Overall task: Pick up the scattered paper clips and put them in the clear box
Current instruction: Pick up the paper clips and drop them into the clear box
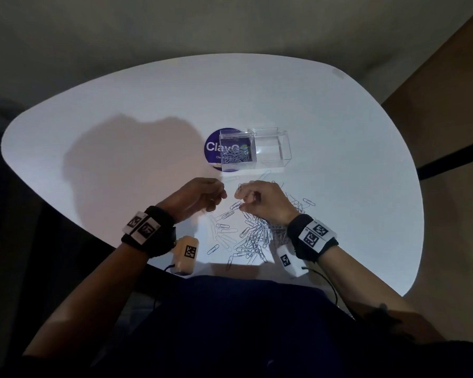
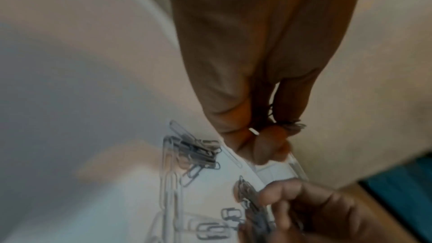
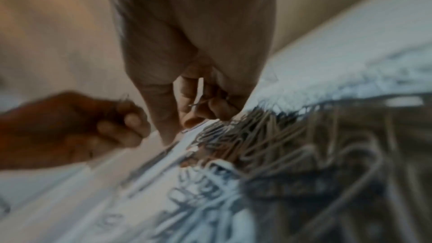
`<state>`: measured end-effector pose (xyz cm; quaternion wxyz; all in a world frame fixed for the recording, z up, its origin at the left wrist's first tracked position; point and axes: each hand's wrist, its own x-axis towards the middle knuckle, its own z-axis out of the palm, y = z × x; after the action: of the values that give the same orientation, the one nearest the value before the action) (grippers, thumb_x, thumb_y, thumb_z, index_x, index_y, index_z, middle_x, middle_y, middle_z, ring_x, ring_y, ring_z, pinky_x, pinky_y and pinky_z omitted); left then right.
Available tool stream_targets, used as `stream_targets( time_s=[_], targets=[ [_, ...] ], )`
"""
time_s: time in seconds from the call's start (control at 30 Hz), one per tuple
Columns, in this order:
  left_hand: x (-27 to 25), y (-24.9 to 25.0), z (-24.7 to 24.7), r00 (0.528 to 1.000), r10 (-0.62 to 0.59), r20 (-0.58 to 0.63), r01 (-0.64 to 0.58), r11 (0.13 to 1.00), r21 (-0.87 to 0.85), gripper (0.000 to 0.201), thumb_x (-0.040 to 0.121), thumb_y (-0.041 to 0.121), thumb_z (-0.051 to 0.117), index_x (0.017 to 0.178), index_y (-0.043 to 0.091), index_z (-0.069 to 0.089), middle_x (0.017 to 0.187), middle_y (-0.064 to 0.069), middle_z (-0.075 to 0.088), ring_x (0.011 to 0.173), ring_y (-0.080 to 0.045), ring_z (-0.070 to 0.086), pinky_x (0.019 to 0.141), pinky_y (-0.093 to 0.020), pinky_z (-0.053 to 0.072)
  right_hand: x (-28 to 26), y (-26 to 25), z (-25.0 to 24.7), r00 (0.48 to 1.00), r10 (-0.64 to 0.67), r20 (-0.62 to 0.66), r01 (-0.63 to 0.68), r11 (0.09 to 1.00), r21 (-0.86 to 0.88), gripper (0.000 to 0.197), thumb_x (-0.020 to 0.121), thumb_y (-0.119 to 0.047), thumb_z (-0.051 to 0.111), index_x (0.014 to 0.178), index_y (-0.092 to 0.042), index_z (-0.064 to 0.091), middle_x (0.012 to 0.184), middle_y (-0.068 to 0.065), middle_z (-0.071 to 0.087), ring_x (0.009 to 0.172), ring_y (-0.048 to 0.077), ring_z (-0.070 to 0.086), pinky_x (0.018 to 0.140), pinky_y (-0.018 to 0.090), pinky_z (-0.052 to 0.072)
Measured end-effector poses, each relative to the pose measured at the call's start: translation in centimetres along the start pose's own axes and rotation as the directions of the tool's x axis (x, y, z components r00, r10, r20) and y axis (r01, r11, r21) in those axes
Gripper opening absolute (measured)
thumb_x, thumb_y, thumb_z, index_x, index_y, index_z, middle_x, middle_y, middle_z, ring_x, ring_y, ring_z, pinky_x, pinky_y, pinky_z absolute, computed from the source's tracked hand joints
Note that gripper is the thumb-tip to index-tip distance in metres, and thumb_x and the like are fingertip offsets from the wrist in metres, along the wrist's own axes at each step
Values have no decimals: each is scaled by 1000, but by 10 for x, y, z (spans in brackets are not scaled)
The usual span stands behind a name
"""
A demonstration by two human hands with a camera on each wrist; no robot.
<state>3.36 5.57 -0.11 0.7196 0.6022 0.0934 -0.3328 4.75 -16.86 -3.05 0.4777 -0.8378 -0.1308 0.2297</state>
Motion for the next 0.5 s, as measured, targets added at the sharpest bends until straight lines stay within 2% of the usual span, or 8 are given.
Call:
stream_targets(
  time_s=[0.03, 0.1, 0.2, 0.27, 0.33, 0.43, 0.5],
  targets=[
    [-2, 0, -1, 1000, -13, 28, 15, 997, -80, 17, 98, 11, 44, 84, 6, 52, 78, -7, 59, 61, -14, 49, 49, -21, 39, 2, 1, 2, 996, -66, 58, 73, 990, -121, 28, 76, -7, 83, 101, -14, 74, 82, 1, 61, 74, 22, 61, 79, 33, 55],
    [-5, 0, -2, 997, -14, 82, 25, 991, -134, 11, 94, 14, 50, 84, 9, 54, 78, -5, 59, 61, -14, 50, 50, -20, 39, 8, 0, 4, 978, -126, 164, 173, 935, -311, 35, 76, -12, 83, 109, -14, 73, 82, -4, 53, 72, 17, 51, 68, 31, 45],
    [-6, -4, -3, 995, -13, 99, 32, 982, -189, 8, 89, 11, 51, 90, 10, 59, 75, -2, 54, 59, -11, 44, 51, -18, 36, 13, 2, 6, 966, -151, 209, 232, 861, -453, 31, 77, -13, 81, 107, -14, 71, 85, -6, 49, 79, 12, 45, 69, 26, 35],
    [-7, -5, -3, 995, -26, 98, 48, 970, -240, 16, 88, 7, 48, 96, 9, 61, 74, -2, 51, 58, -11, 40, 52, -19, 34, 13, 1, 6, 961, -175, 212, 258, 844, -471, 14, 79, -12, 79, 91, -14, 71, 85, -5, 49, 77, 12, 46, 68, 26, 36],
    [-7, -5, 0, 994, -58, 95, 80, 966, -245, 13, 88, 12, 48, 90, 11, 62, 71, -2, 49, 57, -12, 36, 50, -19, 32, 12, 2, 5, 961, -170, 219, 257, 845, -470, 13, 81, -11, 77, 77, -17, 65, 84, -6, 50, 73, 11, 48, 67, 27, 38],
    [-7, -4, 6, 991, -137, 10, 136, 970, -203, 24, 93, 27, 50, 72, 16, 55, 64, 0, 43, 55, -12, 31, 45, -18, 30, 10, 1, 2, 969, -141, 205, 216, 885, -412, 19, 84, -9, 72, 74, -15, 58, 82, -4, 57, 72, 10, 54, 67, 30, 45],
    [-8, -3, 8, 989, -139, -45, 131, 980, -150, 36, 97, 35, 48, 64, 21, 49, 60, 3, 38, 50, -10, 28, 42, -17, 26, 6, -2, -2, 989, -104, 108, 128, 960, -248, 14, 85, -5, 72, 77, -9, 62, 87, 3, 69, 78, 9, 64, 73, 29, 53]
  ],
)
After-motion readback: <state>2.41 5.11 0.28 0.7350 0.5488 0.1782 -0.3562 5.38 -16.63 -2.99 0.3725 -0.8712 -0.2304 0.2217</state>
